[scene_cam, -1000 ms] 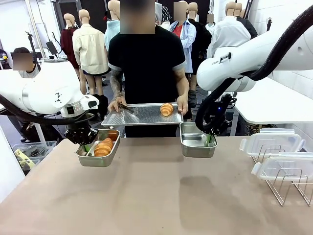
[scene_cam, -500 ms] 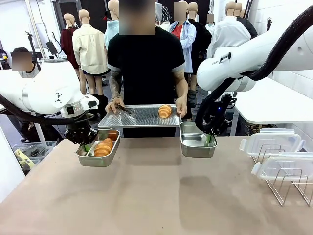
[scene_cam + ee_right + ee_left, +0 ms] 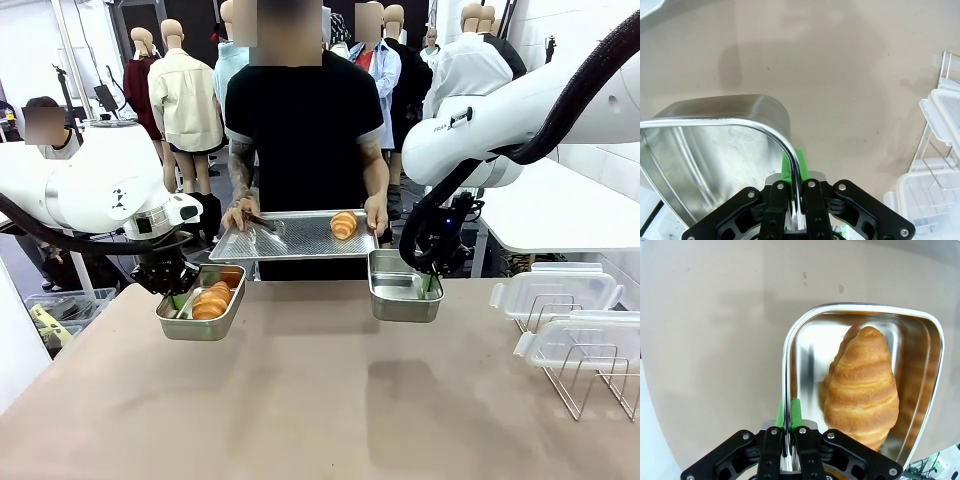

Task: Place the bread in airtight containers.
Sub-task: Once an object is inside an Airtight Container , place the container in the center of the table.

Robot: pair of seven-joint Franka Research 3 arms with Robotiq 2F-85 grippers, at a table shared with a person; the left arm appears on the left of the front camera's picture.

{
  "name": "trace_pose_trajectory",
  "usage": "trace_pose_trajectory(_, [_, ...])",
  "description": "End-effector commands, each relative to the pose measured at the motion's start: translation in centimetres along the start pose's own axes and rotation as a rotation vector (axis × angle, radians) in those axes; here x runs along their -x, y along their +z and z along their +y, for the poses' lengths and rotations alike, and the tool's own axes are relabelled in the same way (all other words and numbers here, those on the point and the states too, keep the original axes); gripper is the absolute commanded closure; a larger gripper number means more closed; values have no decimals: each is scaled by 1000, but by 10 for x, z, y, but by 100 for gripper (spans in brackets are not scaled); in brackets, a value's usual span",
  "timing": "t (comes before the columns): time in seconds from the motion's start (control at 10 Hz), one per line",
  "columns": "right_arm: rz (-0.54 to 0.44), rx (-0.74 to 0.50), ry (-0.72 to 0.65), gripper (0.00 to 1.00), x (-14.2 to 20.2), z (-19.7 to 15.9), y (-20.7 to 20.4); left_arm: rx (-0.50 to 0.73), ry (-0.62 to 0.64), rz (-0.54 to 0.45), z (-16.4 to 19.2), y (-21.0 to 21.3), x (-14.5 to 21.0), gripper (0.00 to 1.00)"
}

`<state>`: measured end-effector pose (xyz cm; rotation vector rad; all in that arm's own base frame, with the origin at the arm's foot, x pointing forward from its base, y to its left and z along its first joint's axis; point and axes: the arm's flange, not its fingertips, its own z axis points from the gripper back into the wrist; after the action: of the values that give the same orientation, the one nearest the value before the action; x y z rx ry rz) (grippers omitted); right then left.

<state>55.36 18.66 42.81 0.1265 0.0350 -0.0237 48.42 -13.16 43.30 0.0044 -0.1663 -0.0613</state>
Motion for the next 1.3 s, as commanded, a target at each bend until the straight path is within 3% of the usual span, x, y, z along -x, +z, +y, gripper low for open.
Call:
trace_pose_trajectory(0.0, [-18, 3, 5, 100, -1, 1, 1, -6, -13, -20, 1, 2, -1, 100])
trace_pose_trajectory(0.5, [-18, 3, 5, 100, -1, 1, 1, 0, 0, 0, 0, 0, 0, 100])
trace_pose_trajectory(0.9, [-18, 3, 5, 100, -1, 1, 1, -84, 55, -69, 30, -41, 6, 100])
trace_pose_trajectory(1.2, [-18, 3, 5, 100, -1, 1, 1, -73, 67, -97, 52, -70, 9, 100])
